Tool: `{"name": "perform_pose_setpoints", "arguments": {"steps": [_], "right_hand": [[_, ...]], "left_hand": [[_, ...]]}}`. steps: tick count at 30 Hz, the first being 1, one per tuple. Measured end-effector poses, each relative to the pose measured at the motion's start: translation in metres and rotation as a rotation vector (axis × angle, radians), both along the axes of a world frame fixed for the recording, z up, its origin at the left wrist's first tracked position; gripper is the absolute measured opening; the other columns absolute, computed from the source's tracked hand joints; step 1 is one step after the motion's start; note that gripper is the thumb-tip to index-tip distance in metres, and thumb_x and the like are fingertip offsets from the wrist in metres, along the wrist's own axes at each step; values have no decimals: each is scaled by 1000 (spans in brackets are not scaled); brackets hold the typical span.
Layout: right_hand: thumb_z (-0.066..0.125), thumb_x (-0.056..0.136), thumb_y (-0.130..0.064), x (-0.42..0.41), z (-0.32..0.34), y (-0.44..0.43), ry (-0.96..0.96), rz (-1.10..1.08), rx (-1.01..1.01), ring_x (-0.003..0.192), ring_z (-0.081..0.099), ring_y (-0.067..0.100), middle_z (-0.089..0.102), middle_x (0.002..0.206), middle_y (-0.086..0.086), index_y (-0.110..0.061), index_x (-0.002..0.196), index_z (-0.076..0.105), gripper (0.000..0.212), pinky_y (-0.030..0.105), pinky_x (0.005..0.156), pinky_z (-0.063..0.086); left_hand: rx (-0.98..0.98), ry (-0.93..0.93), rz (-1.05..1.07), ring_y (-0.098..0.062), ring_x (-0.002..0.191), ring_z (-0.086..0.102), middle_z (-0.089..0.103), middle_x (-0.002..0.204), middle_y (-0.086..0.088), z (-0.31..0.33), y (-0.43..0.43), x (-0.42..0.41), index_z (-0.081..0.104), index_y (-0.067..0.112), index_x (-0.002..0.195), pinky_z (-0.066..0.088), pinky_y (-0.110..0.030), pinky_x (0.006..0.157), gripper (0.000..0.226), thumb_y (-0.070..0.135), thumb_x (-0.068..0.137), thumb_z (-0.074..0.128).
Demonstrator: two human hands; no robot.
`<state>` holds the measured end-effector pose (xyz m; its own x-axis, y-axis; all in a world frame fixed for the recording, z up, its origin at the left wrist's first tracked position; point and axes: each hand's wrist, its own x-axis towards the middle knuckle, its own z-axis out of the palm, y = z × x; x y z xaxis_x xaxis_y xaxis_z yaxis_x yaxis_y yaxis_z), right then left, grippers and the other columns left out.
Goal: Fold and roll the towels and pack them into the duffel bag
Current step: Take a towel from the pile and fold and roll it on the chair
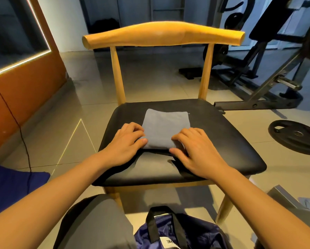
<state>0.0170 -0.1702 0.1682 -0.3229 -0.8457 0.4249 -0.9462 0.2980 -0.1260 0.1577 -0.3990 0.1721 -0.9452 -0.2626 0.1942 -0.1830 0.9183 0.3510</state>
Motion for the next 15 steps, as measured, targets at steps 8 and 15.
{"name": "perform_pose_setpoints", "arguments": {"steps": [8,15], "right_hand": [[40,108,-31,-15,7,-14,-337,2,75,83,59,28,67,87,-3,-18,97,63,28,33,76,32],[43,104,-36,-25,10,-23,-271,-87,101,84,55,21,59,86,-8,-25,100,56,17,39,78,41]], "left_hand": [[124,27,149,-8,97,48,55,98,13,7,3,-11,64,23,90,46,-39,93,26,39,103,48],[-263,281,-130,-7,97,56,68,107,10,0,15,-13,74,25,111,46,-29,83,29,47,97,62]]}}
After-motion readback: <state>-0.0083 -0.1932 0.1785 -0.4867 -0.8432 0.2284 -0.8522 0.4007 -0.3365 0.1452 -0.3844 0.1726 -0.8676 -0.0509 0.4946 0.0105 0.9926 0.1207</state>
